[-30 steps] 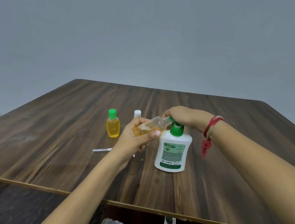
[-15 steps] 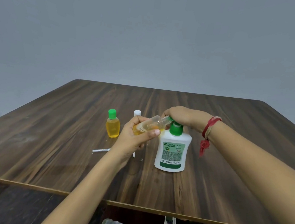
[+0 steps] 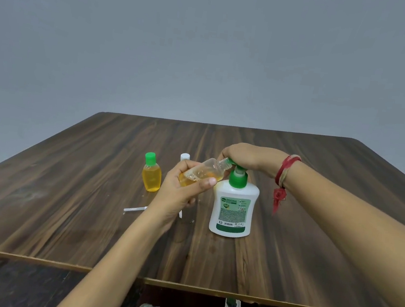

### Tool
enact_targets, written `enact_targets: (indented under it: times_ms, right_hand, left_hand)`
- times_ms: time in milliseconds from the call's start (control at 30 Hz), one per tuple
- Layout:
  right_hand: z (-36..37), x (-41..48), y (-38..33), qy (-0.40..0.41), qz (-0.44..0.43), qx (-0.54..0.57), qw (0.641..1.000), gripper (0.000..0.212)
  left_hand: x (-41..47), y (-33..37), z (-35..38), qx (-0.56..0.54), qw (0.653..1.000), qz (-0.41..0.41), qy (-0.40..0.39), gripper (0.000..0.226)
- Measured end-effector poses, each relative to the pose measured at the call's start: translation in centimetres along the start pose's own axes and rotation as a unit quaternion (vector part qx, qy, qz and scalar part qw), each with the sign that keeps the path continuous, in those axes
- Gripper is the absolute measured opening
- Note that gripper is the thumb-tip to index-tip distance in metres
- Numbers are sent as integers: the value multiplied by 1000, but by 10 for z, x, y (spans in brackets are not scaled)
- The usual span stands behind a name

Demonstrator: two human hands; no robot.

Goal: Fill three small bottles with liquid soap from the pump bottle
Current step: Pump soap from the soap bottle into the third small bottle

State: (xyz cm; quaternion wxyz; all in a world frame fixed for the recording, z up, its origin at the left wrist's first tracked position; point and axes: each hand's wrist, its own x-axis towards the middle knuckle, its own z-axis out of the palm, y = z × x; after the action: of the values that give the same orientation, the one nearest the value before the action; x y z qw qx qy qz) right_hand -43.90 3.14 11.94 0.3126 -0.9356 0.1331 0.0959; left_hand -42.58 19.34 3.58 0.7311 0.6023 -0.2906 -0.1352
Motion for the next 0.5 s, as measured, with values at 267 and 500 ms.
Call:
enact_targets:
  times_ms: [267,500]
  right_hand:
    - [0,0,-1,12,4,-7,1000,36]
    - [5,0,2,9,0,-40,999,37]
  left_hand:
    - [-1,-2,0,0,1000,0,6,42]
    - [-2,-4,0,-5,1000,-7,0,44]
